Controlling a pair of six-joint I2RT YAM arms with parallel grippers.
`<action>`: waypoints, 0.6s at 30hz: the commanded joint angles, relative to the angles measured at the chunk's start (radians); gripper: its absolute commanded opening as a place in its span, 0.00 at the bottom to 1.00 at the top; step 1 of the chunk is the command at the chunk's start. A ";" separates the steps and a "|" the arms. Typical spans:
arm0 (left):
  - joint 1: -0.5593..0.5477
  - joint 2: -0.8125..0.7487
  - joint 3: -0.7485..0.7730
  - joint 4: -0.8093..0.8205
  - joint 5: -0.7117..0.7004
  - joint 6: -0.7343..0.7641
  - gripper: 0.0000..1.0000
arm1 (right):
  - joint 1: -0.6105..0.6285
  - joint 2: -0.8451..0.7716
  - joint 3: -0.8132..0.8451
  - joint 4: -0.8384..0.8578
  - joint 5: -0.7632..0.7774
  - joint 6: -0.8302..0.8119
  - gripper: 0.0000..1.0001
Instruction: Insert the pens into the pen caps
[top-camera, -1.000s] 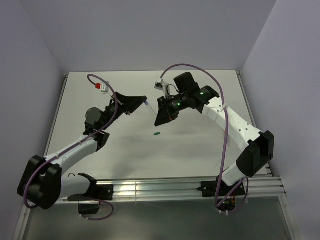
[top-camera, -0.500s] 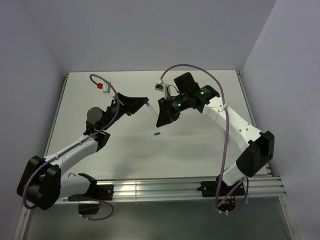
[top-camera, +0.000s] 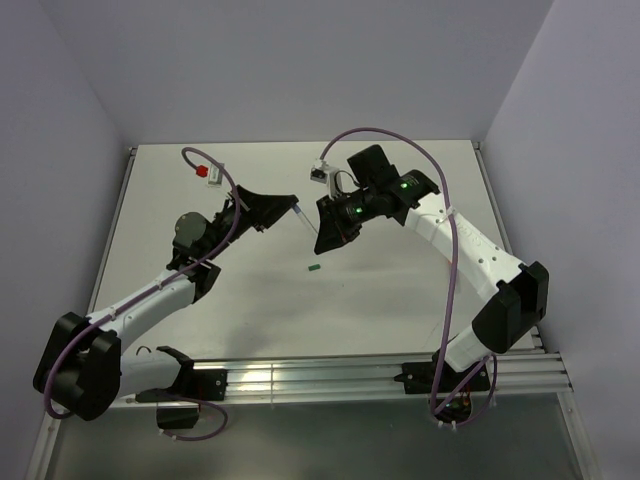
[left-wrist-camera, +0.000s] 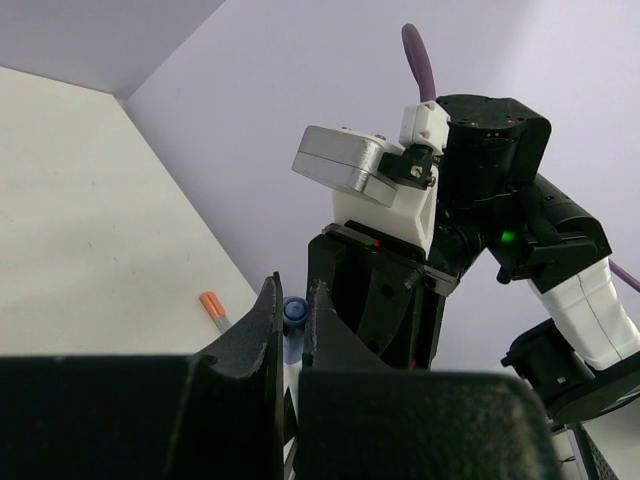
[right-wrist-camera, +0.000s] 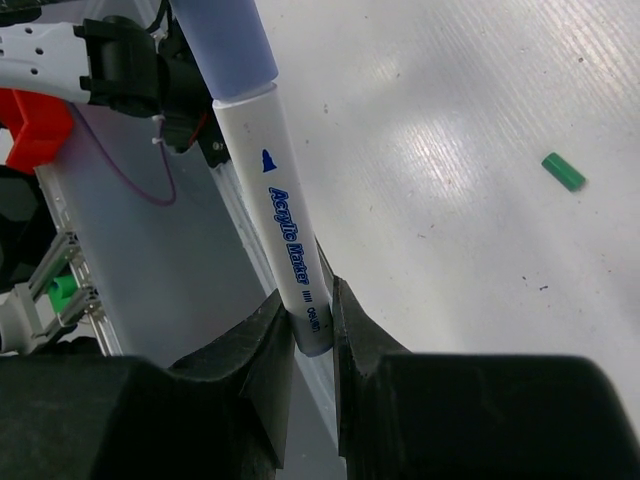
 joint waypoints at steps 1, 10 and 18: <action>-0.176 0.026 -0.061 -0.234 0.499 -0.039 0.00 | -0.013 0.004 0.187 0.563 0.086 0.019 0.00; -0.190 0.043 -0.052 -0.287 0.466 -0.050 0.00 | 0.024 0.014 0.195 0.517 0.170 -0.065 0.00; -0.190 0.044 -0.047 -0.406 0.417 -0.019 0.00 | 0.029 0.010 0.196 0.515 0.251 -0.077 0.00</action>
